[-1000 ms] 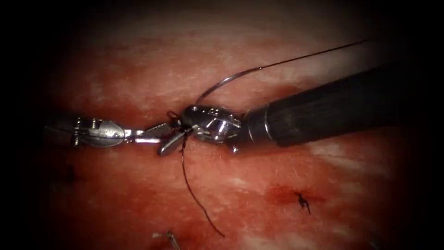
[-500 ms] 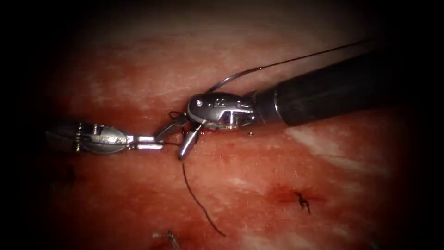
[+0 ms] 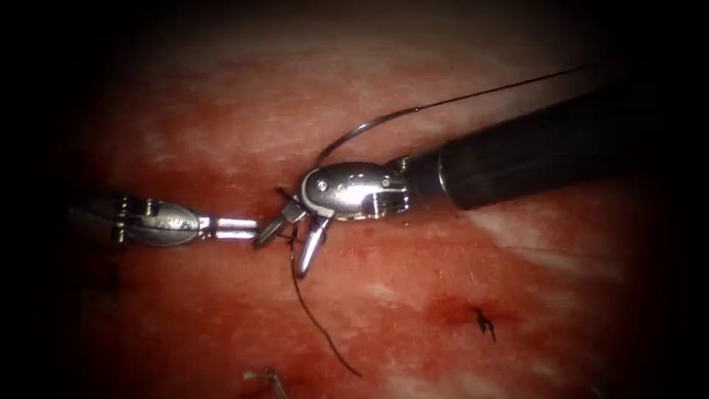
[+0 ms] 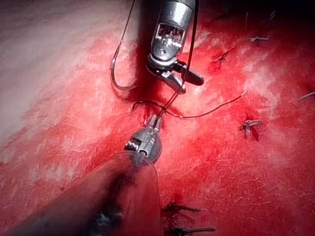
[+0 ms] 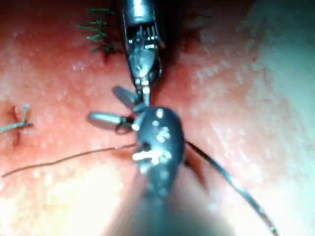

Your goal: Wound Closure

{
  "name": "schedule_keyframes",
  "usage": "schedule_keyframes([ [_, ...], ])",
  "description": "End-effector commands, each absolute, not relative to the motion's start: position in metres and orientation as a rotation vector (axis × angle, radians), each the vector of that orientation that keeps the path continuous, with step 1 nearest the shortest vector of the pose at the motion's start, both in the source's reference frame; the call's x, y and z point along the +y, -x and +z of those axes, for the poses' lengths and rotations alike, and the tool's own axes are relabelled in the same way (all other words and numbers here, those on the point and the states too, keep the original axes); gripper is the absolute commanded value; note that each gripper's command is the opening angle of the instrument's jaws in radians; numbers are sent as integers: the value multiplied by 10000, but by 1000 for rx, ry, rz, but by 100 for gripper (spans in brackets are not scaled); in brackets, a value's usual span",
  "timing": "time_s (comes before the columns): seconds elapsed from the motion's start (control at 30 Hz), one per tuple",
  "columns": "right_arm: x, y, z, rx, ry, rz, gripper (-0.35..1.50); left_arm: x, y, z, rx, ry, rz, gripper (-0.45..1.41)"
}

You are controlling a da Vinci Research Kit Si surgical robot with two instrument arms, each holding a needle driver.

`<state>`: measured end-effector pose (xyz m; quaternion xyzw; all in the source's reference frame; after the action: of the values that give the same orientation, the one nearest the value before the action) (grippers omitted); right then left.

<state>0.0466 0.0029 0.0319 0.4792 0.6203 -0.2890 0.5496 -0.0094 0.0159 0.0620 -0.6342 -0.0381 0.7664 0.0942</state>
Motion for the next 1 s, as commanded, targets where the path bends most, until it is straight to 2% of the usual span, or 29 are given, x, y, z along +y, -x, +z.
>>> schedule_keyframes([
  [0.03,21,-470,326,1469,-1141,-699,52,151,101,624,-117,1881,2273,-45],
  [0.13,13,-471,328,1446,-1134,-766,54,149,105,621,-125,1881,2267,-45],
  [0.27,3,-473,333,1402,-1147,-882,67,148,105,620,-129,1877,2263,-45],
  [0.4,-8,-472,338,1366,-1151,-969,91,146,106,620,-130,1876,2258,-45],
  [0.47,-13,-471,339,1366,-1157,-996,94,145,105,621,-135,1874,2254,-45],
  [1.0,-49,-451,348,1343,-1161,-1116,93,145,99,628,-163,1866,2238,-45],
])
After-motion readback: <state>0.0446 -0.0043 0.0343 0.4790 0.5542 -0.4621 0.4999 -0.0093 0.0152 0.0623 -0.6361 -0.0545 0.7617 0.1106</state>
